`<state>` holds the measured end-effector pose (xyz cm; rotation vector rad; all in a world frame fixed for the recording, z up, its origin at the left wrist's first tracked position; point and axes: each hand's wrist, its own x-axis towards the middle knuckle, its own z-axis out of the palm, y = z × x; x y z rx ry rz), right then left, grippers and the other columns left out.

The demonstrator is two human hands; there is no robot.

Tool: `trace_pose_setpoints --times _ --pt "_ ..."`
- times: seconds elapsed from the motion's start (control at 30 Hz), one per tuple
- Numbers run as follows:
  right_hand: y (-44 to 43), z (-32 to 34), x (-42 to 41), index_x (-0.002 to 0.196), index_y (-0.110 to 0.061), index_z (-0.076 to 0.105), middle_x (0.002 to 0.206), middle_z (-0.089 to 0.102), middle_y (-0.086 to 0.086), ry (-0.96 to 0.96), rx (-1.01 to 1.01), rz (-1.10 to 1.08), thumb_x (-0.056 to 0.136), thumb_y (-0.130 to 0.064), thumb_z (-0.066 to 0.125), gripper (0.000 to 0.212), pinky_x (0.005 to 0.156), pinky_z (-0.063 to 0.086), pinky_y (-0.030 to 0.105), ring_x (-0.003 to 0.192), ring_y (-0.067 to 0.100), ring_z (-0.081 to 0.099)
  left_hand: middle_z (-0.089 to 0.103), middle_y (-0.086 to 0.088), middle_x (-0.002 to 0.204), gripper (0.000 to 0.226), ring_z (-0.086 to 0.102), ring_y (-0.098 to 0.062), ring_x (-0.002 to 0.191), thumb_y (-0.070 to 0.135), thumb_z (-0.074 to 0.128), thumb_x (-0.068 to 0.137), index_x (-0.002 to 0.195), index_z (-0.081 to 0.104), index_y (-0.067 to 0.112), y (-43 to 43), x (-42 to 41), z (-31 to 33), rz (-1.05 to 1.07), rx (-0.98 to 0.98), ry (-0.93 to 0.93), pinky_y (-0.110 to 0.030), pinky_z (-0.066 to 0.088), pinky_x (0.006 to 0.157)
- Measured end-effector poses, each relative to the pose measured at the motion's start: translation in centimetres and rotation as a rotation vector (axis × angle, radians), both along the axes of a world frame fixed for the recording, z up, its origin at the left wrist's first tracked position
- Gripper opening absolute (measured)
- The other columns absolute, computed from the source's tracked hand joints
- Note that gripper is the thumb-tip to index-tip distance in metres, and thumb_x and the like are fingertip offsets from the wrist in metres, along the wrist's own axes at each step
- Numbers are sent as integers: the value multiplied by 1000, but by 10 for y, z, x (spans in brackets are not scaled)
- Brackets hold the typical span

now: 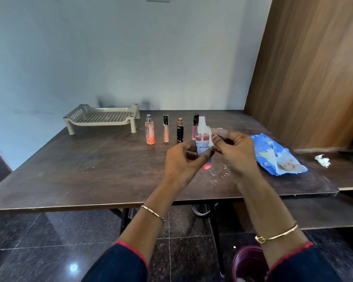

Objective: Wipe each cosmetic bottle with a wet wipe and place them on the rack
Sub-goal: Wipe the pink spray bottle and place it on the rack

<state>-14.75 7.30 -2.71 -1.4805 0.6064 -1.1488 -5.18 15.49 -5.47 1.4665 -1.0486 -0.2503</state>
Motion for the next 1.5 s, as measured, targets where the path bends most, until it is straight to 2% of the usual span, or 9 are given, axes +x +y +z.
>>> trace_pose_setpoints --times 0.17,0.47,0.57,0.77,0.9,1.0,1.13,1.3,1.5 --pt "-18 15 -4 96 -7 71 85 75 2 21 242 337 89 -1 58 16 63 53 18 79 10 67 74 3 93 20 67 -9 85 22 71 82 102 70 24 9 13 4 -164 44 -4 -22 55 75" --pt "-17 18 7 94 -6 70 98 71 12 89 308 437 95 -16 46 26 102 44 49 99 29 62 71 0 104 28 67 -11 95 16 68 84 112 67 15 5 14 11 -326 60 -5 -20 52 80" --pt "-18 13 10 102 -7 69 105 70 14 147 284 371 97 -28 49 30 103 43 52 109 35 61 72 -7 102 24 67 -24 98 15 67 84 107 67 16 3 14 4 -355 24 141 -36 55 87" --pt "-5 -6 12 92 -7 73 89 71 9 158 -87 47 90 -26 63 21 74 54 28 84 17 67 74 -11 87 14 70 -29 85 21 72 82 92 71 12 -7 17 -7 -165 44 192 -45 57 82" --pt "-2 -18 16 88 -10 73 78 51 -5 336 -674 -382 82 -15 67 10 69 36 23 75 12 49 74 -6 77 11 72 -21 76 21 74 78 84 72 12 -16 17 -3 -42 100 147 -33 57 72" --pt "-5 -14 15 101 -7 71 83 55 7 417 -985 -415 78 -4 52 31 63 40 29 75 22 51 72 0 74 11 70 -17 72 25 76 76 83 71 17 -18 19 1 11 163 29 -31 55 70" --pt "-16 -4 12 103 -6 68 94 59 15 667 -1367 -351 66 5 66 39 52 48 34 81 33 59 66 10 73 20 62 -8 65 32 77 75 88 69 19 -16 22 3 71 248 -76 -23 50 65" --pt "-29 0 8 109 -6 67 93 59 15 620 -1338 -435 77 -6 37 44 51 49 33 76 34 60 68 13 78 21 59 1 68 39 77 74 88 67 27 -18 22 7 65 289 -124 -15 48 66" --pt "-31 -27 -2 118 -8 64 95 58 15 665 -1395 -375 77 2 60 42 48 50 35 74 31 59 66 14 78 26 60 0 70 38 77 74 93 69 25 -22 26 3 29 326 -181 -13 45 64"
